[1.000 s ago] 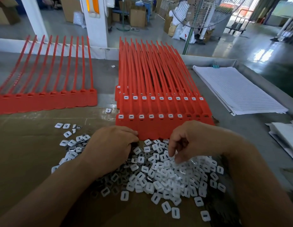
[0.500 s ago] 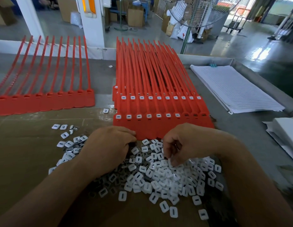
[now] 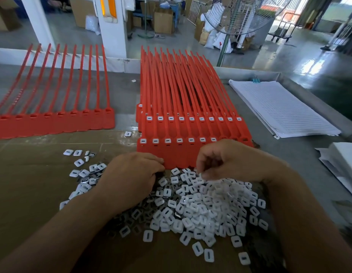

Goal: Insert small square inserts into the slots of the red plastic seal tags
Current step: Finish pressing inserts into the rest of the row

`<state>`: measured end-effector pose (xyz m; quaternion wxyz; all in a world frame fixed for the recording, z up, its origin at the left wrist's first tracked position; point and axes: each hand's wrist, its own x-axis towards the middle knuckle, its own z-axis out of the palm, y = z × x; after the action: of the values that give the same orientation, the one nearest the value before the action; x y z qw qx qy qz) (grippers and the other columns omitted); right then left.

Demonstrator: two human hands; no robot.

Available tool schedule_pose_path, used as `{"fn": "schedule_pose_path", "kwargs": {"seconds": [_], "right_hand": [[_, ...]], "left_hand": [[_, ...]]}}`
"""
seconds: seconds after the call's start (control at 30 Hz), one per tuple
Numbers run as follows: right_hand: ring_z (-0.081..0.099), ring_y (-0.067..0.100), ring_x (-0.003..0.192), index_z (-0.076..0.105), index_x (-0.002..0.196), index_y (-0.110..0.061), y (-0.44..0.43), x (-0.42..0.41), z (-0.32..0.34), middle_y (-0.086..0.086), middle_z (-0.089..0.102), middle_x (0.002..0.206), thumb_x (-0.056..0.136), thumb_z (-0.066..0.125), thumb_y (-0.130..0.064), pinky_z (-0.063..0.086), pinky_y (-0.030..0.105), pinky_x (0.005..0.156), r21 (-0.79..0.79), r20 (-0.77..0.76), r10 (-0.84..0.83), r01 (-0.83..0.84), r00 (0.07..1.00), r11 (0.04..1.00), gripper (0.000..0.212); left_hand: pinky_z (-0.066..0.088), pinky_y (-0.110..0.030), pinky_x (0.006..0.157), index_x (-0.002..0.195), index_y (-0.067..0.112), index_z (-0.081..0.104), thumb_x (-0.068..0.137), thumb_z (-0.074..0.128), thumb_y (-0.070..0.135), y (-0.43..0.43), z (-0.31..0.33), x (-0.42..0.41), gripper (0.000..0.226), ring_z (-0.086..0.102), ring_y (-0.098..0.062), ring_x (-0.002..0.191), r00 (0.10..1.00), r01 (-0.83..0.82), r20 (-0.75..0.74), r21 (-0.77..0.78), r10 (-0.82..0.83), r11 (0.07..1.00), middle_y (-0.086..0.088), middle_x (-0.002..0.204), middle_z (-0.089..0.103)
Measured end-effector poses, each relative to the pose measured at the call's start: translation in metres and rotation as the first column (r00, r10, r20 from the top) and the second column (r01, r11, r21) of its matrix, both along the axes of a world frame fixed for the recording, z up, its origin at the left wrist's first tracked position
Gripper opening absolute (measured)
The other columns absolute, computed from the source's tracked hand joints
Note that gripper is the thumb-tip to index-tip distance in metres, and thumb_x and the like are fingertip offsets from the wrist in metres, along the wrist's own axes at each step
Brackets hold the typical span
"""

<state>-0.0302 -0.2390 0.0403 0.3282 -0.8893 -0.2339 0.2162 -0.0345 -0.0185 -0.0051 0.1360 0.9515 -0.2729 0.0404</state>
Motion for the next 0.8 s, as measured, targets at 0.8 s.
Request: {"fn": "schedule_pose_path", "kwargs": {"seconds": [0.8], "right_hand": [[0.047, 0.002, 0.064, 0.065, 0.076, -0.015, -0.04, 0.037, -0.038, -0.004, 0.056, 0.071, 0.079, 0.068, -0.004, 0.033, -0.002, 0.05, 0.268, 0.246, -0.751, 0.702, 0.612, 0.66, 0.012]], "left_hand": [[0.029, -0.015, 0.1, 0.121, 0.038, 0.055, 0.091, 0.038, 0.021, 0.002, -0.002, -0.002, 0.039, 0.04, 0.008, 0.12, 1.0, 0.012, 0.016, 0.003, -0.012, 1.0, 0.026, 0.131, 0.046]]}}
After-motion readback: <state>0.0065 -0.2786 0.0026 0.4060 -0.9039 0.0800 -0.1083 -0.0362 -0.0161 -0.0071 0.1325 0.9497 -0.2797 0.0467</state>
